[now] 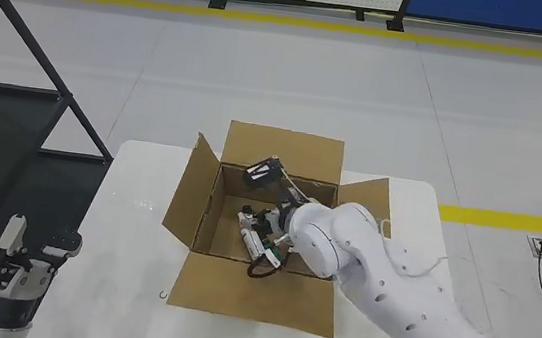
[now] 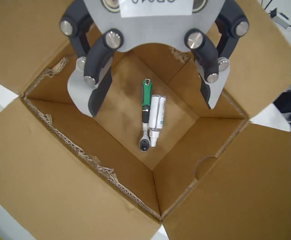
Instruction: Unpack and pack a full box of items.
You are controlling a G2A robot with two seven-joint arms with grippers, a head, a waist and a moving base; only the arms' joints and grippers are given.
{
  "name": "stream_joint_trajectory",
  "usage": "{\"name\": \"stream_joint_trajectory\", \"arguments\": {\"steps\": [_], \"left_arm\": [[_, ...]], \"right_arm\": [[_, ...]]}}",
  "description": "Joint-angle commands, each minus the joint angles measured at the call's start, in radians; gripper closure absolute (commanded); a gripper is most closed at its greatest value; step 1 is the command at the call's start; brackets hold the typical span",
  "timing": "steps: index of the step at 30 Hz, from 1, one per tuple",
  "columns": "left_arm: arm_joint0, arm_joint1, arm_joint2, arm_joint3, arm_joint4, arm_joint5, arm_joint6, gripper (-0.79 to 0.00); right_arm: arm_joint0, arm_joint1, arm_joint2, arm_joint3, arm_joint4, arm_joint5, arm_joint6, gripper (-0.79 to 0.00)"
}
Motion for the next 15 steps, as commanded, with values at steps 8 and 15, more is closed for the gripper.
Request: {"name": "stream_joint_trajectory", "arguments": {"steps": [8, 15], "left_arm": [[-0.016, -0.004, 0.025, -0.001, 0.003, 0.011, 0.001, -0.785], [-0.016, -0.004, 0.025, -0.001, 0.003, 0.011, 0.001, -0.785]], "right_arm": [[0.118, -0.158, -0.170, 0.278, 0.057, -0.047, 0.052, -0.785], [0.118, -0.158, -0.170, 0.278, 0.057, -0.047, 0.052, -0.785]]}}
